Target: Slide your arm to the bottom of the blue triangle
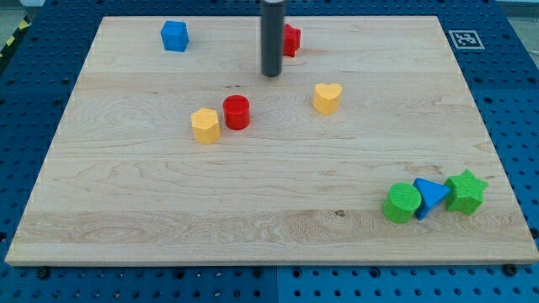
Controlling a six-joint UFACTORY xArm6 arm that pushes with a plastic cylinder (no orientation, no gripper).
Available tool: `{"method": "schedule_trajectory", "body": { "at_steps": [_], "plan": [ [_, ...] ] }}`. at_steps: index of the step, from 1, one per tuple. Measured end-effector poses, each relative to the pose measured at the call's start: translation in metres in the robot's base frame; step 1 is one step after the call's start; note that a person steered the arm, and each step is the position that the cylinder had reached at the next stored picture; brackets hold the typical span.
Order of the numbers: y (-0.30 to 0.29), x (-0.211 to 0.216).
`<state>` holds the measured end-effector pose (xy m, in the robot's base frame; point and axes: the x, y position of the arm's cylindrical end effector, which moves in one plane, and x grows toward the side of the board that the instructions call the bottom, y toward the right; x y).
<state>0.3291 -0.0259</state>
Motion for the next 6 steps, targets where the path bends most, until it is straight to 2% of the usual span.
{"method": "schedule_trajectory", "body": {
  "at_steps": [1,2,4,5,6],
  "plan": [
    [-0.076,-0.001],
    [-0.117,0.019],
    [-0.174,0.111],
    [-0.150,0.190],
    [-0.058,0.271]
  ]
}}
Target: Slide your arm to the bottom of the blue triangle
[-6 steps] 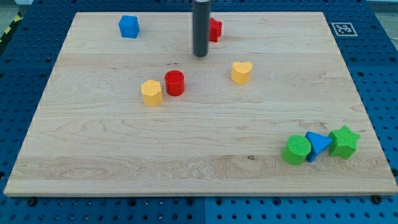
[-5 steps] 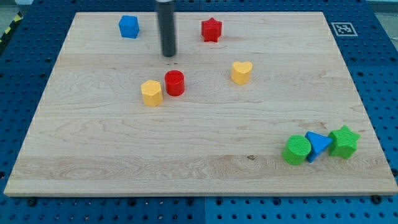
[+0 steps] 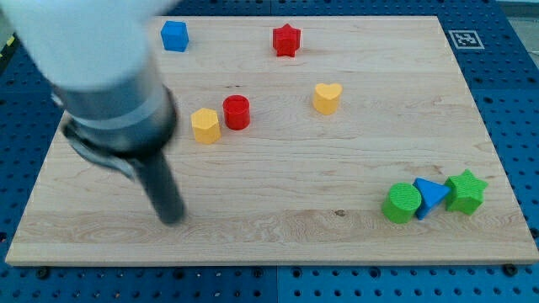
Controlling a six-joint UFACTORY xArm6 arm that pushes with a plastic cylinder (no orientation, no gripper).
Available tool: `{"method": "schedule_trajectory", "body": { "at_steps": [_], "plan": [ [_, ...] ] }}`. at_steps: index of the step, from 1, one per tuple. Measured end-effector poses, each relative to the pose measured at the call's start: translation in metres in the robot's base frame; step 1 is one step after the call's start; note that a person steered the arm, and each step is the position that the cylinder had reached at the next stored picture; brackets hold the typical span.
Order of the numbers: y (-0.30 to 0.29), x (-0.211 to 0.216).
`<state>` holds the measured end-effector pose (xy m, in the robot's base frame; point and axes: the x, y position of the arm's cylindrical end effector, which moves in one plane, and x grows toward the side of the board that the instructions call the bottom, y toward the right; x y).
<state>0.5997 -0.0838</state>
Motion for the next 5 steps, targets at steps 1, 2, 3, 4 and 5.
{"method": "schedule_trajectory", "body": {
  "at_steps": [1,2,3,4,5],
  "plan": [
    [0.036,0.019],
    [0.054,0.019],
    [0.130,0.019],
    [0.197,0.018],
    [0.223,0.018]
  ]
}}
